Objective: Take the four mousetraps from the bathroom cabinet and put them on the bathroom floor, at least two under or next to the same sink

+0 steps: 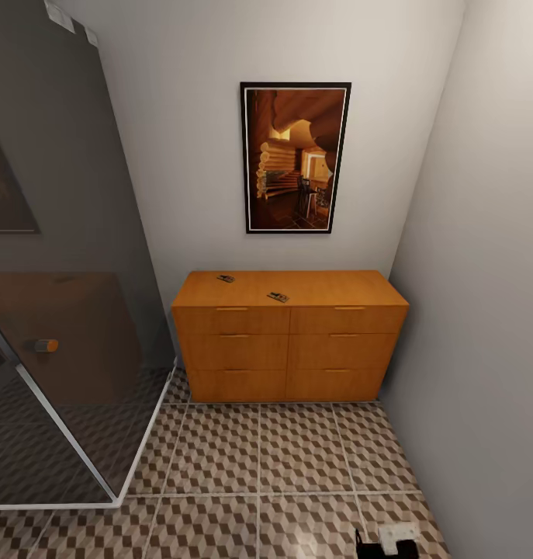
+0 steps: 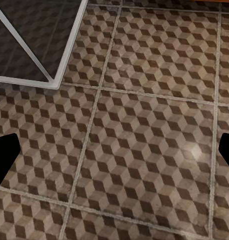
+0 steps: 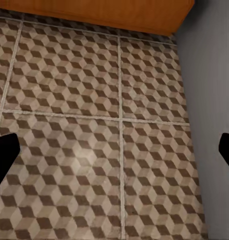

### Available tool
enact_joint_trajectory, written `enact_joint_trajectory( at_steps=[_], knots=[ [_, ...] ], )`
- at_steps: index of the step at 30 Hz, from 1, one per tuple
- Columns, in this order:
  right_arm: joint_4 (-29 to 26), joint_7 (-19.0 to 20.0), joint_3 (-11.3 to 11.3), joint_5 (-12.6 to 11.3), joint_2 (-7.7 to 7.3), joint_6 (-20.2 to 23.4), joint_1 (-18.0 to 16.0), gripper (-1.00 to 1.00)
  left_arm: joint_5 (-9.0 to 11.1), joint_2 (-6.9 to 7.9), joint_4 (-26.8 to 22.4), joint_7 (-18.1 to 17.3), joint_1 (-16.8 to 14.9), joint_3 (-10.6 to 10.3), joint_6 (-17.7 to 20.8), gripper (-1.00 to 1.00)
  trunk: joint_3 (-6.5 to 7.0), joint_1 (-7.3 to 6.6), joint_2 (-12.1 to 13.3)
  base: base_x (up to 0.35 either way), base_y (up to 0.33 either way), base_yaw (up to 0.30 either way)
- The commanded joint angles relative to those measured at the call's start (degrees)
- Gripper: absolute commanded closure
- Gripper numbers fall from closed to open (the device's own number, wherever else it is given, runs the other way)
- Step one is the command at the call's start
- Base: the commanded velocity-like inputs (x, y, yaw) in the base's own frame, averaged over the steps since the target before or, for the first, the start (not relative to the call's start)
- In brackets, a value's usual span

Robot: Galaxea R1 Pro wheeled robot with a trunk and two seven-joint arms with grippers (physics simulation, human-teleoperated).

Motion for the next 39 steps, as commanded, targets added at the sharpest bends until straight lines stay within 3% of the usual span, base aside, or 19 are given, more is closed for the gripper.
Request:
enact_joint_trajectory(
  at_steps=[1,3,4,8,17,24,30,34,37,38,39],
  knots=[
    [-1.62,-1.06,0.37,0.48,-0.03,2.21,-0.04,-1.0,0.12,-0.03,0.18,0.28,-0.09,-0.49,-0.25,-1.0,-0.13,0.03,-0.12,0.0,0.0,0.0],
    [-5.21,-1.62,0.37,0.47,-0.07,7.14,-0.08,-1.0,0.12,-0.03,0.18,0.28,-0.06,-0.49,-0.25,-1.0,-0.13,0.03,-0.12,0.0,0.0,0.0],
    [-9.28,-1.93,0.38,0.47,-0.09,12.55,-0.1,-1.0,0.12,-0.03,0.18,0.28,-0.04,-0.49,-0.25,-1.0,-0.13,0.03,-0.12,0.0,0.0,0.0],
    [-20.16,-2.3,0.38,0.47,-0.12,23.57,-0.12,-1.0,0.12,-0.03,0.18,0.28,-0.02,-0.49,-0.25,-1.0,-0.13,0.03,-0.12,0.0,0.0,0.0],
    [-36.12,-2.5,0.36,0.47,-0.3,36.17,-0.73,-1.0,0.12,-0.03,0.18,0.28,0.24,-0.49,-0.25,-1.0,-0.13,0.03,-0.12,0.0,0.0,0.0],
    [-47.62,-2.49,0.36,0.42,-0.38,47.3,-3.3,-1.0,0.12,-0.03,0.18,0.28,0.33,-0.49,-0.25,-1.0,-0.13,0.03,-0.12,0.0,0.0,0.0],
    [-55.11,-2.42,0.36,0.26,-0.35,57.27,-8.84,-1.0,0.12,-0.03,0.18,0.28,0.34,-0.49,-0.25,-1.0,-0.13,0.03,-0.12,0.0,0.0,0.0],
    [-56.13,-2.41,0.36,0.12,-0.33,60.42,-12.91,-1.0,0.08,-0.06,0.18,0.28,0.35,-0.49,-0.25,-1.0,-0.13,0.03,-0.12,0.0,0.0,0.0],
    [-56.33,-2.33,0.36,0.07,-0.32,63.08,-17.53,-1.0,0.07,-0.1,0.18,0.28,0.35,-0.49,-0.25,-1.0,-0.13,0.03,-0.12,0.0,0.0,0.0],
    [-55.96,-2.17,0.36,0.01,-0.28,65.92,-22.78,-1.0,0.09,-0.11,0.18,0.25,0.36,-0.49,-0.25,-1.0,-0.13,0.03,-0.12,0.0,0.0,0.0],
    [-55.62,-2.0,0.36,0.0,-0.27,66.61,-24.13,-1.0,0.1,-0.11,0.18,0.24,0.37,-0.49,-0.25,-1.0,-0.13,0.03,-0.12,0.0,0.0,0.0]
  ],
)
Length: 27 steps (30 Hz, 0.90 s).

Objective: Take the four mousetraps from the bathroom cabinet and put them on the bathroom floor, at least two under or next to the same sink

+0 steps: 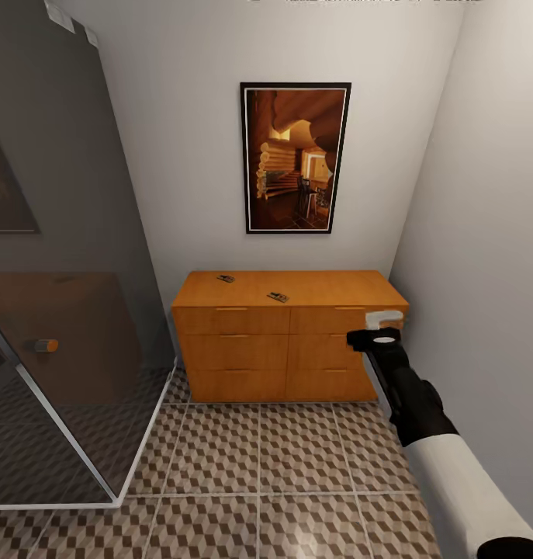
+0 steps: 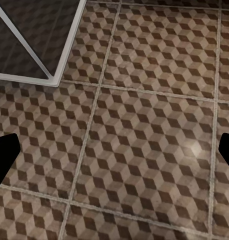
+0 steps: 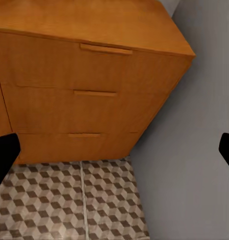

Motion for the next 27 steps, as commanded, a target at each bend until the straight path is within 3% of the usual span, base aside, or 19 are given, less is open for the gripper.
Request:
enact_joint_trajectory(
  at_steps=[1,4,6,9,10,14,18,24,27],
  knots=[
    [0.47,0.23,0.18,0.34,-0.03,1.12,-1.45,-1.0,0.07,-0.03,0.19,0.27,-0.08,-0.48,-0.26,-1.0,-0.14,0.04,-0.12,0.0,0.0,0.0],
    [4.02,2.48,0.18,0.35,0.03,2.74,-6.92,-1.0,0.01,-0.04,0.19,0.25,-0.06,-0.48,-0.26,-1.0,-0.14,0.04,-0.12,0.0,0.0,0.0],
    [9.62,6.03,0.18,0.37,0.06,3.41,-12.89,-1.0,0.05,-0.04,0.19,0.24,-0.05,-0.48,-0.26,-1.0,-0.14,0.04,-0.12,0.0,0.0,0.0],
    [14.37,8.62,0.18,0.37,0.08,3.59,-17.65,-1.0,0.03,-0.04,0.19,0.24,-0.04,-0.48,-0.26,-1.0,-0.14,0.04,-0.12,0.0,0.0,0.0],
    [17.92,10.09,0.18,0.38,0.13,3.66,-21.1,-1.0,0.03,-0.04,0.19,0.24,-0.04,-0.48,-0.26,-1.0,-0.14,0.04,-0.12,0.0,0.0,0.0],
    [26.04,12.76,0.21,0.38,0.4,3.69,-29.15,-1.0,0.04,-0.04,0.19,0.23,-0.04,-0.48,-0.26,-1.0,-0.14,0.04,-0.12,0.0,0.0,0.0],
    [28.8,14.64,0.28,0.42,2.28,3.64,-32.6,-1.0,0.0,-0.04,0.19,0.23,-0.04,-0.48,-0.26,-1.0,-0.14,0.04,-0.12,0.0,0.0,0.0],
    [30.07,17.4,0.66,0.58,4.4,3.49,-33.86,-1.0,-0.05,-0.04,0.19,0.17,-0.04,-0.48,-0.26,-1.0,-0.14,0.04,-0.12,0.0,0.0,0.0],
    [30.44,18.89,2.27,0.62,4.96,2.94,-34.12,-1.0,-0.05,-0.04,0.19,0.11,-0.04,-0.51,-0.26,-1.0,-0.14,0.04,-0.12,0.0,0.0,0.0]
  ],
)
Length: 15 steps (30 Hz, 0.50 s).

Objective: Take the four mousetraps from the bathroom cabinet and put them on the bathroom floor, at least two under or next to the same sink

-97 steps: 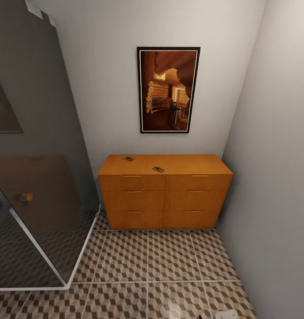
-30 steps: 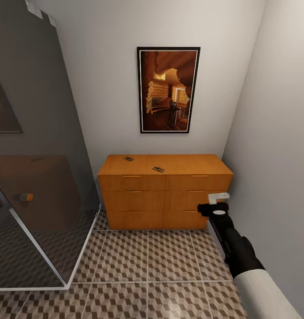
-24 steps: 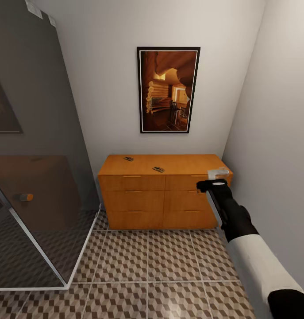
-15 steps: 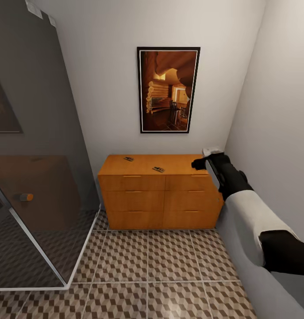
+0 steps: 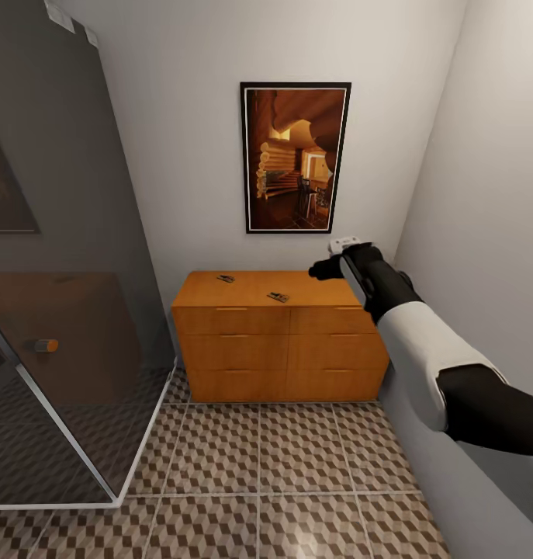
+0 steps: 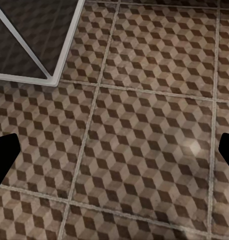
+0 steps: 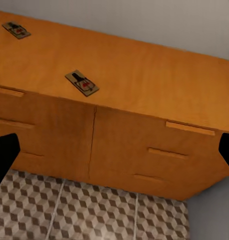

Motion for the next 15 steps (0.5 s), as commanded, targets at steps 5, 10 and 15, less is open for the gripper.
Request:
enact_joint_trajectory(
  at_steps=[5,10,15],
  knots=[
    [0.2,3.98,6.18,0.49,0.25,-0.71,-0.2,-1.0,0.09,-0.05,0.19,0.19,-0.09,-0.47,-0.27,-1.0,-0.13,0.04,-0.13,0.0,0.0,0.0],
    [0.25,9.69,10.62,0.55,0.19,-1.07,-0.23,-1.0,0.09,-0.11,0.19,0.16,0.03,-0.5,-0.27,-1.0,-0.13,0.04,-0.13,0.0,0.0,0.0],
    [0.77,11.11,11.41,0.5,0.07,-2.71,-0.22,-1.0,0.09,-0.12,0.19,0.15,0.14,-0.52,-0.27,-1.0,-0.13,0.04,-0.13,0.0,0.0,0.0]
  ],
)
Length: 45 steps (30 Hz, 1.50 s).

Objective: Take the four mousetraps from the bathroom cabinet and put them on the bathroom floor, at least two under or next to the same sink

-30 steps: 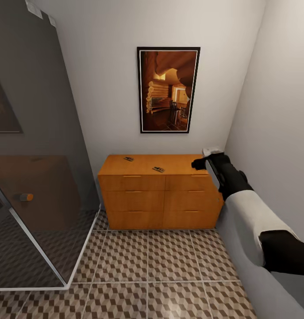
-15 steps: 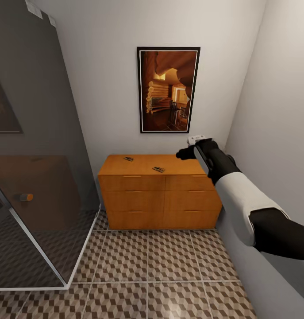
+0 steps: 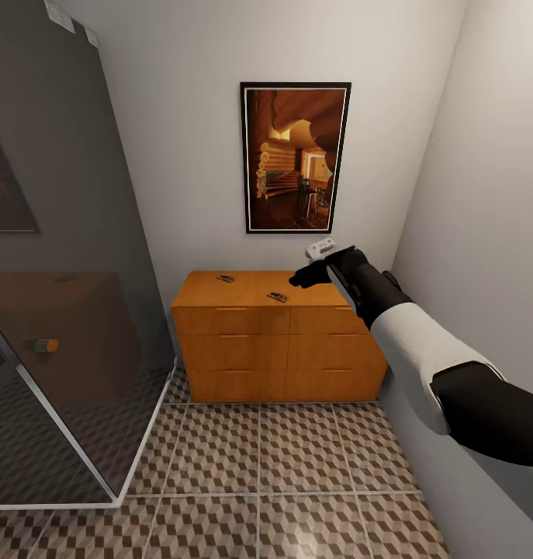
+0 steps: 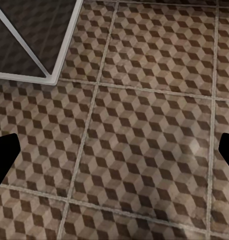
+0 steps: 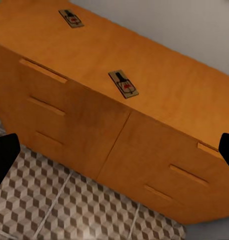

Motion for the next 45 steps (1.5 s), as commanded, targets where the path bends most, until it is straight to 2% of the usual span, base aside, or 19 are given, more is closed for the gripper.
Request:
enact_joint_trajectory(
  at_steps=[1,4,8,30,32,37,45],
  knots=[
    [0.36,0.45,0.14,0.49,-0.02,-0.4,-0.05,-1.0,0.1,-0.04,0.21,0.31,-0.08,-0.48,-0.28,-1.0,-0.13,0.04,-0.13,0.0,0.0,0.0],
    [2.33,0.7,0.25,0.5,-0.02,-2.53,-0.05,-1.0,0.1,-0.04,0.21,0.32,-0.07,-0.46,-0.28,-1.0,-0.13,0.04,-0.13,0.0,0.0,0.0],
    [7.86,0.91,0.29,0.55,-0.03,-7.72,-0.02,-1.0,0.1,-0.1,0.21,0.34,0.0,-0.49,-0.27,-1.0,-0.13,0.04,-0.13,0.007,-0.004,0.0],
    [9.45,0.95,0.37,0.3,0.22,-8.92,0.01,-1.0,0.1,-0.12,0.21,0.39,0.02,-0.49,-0.21,-1.0,-0.13,0.04,-0.13,0.165,-0.086,0.0],
    [10.09,0.95,0.37,0.29,0.79,-9.1,0.01,-1.0,0.1,-0.09,0.21,0.39,0.0,-0.49,-0.2,-1.0,-0.13,0.04,-0.13,0.073,-0.009,0.0],
    [11.13,0.95,0.26,0.27,0.79,-13.22,0.08,-1.0,0.1,-0.05,0.21,0.39,0.02,-0.49,-0.21,-1.0,-0.13,0.04,-0.13,0.022,-0.003,0.0],
    [11.69,0.93,0.19,0.29,0.6,-14.39,0.09,-1.0,0.1,-0.05,0.21,0.39,0.02,-0.49,-0.22,-1.0,-0.13,0.04,-0.13,0.002,0.0,0.0]
  ],
)
